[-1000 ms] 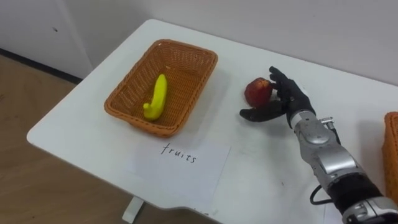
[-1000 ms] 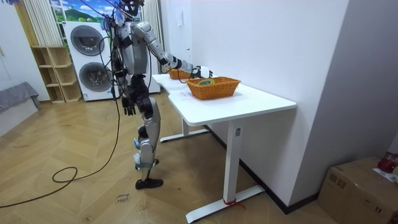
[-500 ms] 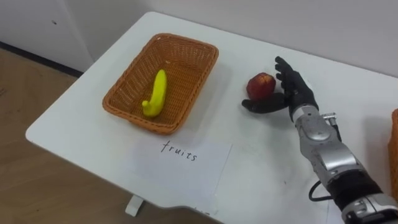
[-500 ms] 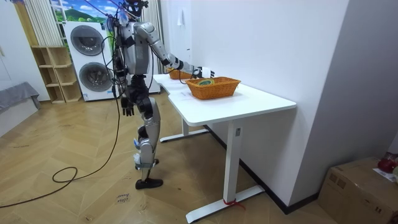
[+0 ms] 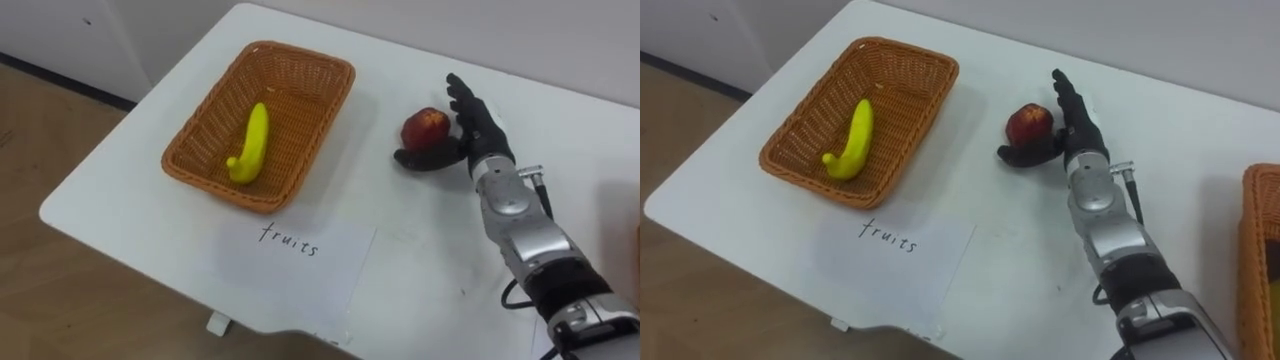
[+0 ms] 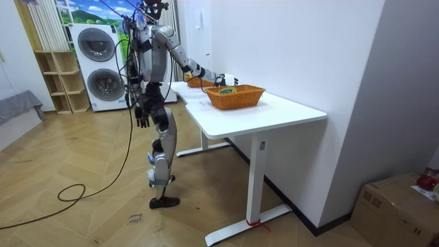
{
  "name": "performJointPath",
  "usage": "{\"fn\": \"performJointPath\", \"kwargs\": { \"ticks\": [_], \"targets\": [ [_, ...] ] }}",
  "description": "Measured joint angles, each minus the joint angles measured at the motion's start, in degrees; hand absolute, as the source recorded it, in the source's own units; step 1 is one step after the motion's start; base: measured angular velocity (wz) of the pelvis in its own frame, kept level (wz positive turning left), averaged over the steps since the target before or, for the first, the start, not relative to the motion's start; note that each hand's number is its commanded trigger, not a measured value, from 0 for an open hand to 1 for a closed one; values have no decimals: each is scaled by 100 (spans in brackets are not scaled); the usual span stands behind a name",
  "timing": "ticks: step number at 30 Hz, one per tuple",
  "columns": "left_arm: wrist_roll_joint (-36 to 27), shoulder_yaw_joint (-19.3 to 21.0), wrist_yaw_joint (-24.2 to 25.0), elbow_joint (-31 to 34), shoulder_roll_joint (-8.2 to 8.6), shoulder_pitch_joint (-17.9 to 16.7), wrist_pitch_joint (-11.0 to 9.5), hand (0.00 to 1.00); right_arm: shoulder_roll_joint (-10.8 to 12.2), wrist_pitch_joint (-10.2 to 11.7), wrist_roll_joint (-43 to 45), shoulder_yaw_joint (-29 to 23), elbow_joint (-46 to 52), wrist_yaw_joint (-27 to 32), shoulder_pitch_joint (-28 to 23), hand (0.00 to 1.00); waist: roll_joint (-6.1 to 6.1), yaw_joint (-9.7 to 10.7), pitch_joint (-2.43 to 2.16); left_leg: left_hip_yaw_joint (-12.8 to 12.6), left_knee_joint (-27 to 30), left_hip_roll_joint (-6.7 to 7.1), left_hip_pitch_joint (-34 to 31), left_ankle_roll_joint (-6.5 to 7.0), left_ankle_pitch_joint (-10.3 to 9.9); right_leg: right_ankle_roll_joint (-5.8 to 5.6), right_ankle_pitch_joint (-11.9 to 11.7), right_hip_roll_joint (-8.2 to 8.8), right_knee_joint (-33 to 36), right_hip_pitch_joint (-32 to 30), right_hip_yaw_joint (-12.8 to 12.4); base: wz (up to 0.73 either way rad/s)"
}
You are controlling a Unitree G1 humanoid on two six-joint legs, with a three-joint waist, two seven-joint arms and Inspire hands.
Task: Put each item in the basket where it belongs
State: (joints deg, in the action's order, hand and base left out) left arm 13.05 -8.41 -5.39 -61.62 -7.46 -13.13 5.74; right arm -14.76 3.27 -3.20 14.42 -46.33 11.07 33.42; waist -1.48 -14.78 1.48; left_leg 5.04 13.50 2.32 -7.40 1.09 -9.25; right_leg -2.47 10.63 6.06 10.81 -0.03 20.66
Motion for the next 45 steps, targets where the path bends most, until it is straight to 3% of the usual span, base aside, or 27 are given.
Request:
{"fn": "performJointPath", "kwargs": {
  "ticks": [10, 19, 24, 38, 39, 41, 45],
  "targets": [
    [1, 24, 104, -2, -3, 12, -99, 0, 1, 0, 107, 3, -17, -53, 4, 0, -15, -156, -2, -26, 1, -49, 3, -2, 1, 3, -2, -5, -1, -12, -10, -1],
    [3, 23, 105, -23, -2, 36, -80, 0, -2, -5, 509, 14, -56, -251, 5, 0, -87, -157, 10, -30, 3, -54, 2, -3, 2, 8, -5, -8, 7, -13, -9, 0],
    [-1, 21, 105, -30, -3, 107, -76, 0, -18, -10, 742, 24, -62, -348, 5, 0, -157, -156, 45, -33, 12, -57, -1, -3, 1, 14, -9, -9, 11, -14, -10, 0],
    [-4, -27, 105, -39, -12, 167, -91, 0, -33, 0, 971, 41, -138, -374, 16, 0, -178, -239, 47, -99, 5, -58, -6, -4, 2, 19, -12, -9, 96, -83, -6, -2],
    [-4, -41, 105, -42, -14, 168, -93, 0, -36, 45, 989, 39, -183, -374, 17, 18, -187, -245, 47, -99, 7, -58, -6, -5, 2, 19, -12, -9, 97, -82, -6, 0],
    [-5, -81, 105, -78, -15, 187, -97, 0, -35, 77, 1012, 39, -222, -371, 19, 97, -198, -252, 48, -99, 8, -58, -6, -5, 2, 20, -13, -9, 98, -82, -6, 0],
    [-4, -87, 105, -166, -16, 243, -103, 0, -59, 92, 1077, 30, -242, -234, 23, 100, -210, -264, 53, -99, 10, -58, -6, -5, 2, 21, -13, -7, 98, -79, -6, 0]
  ]
}}
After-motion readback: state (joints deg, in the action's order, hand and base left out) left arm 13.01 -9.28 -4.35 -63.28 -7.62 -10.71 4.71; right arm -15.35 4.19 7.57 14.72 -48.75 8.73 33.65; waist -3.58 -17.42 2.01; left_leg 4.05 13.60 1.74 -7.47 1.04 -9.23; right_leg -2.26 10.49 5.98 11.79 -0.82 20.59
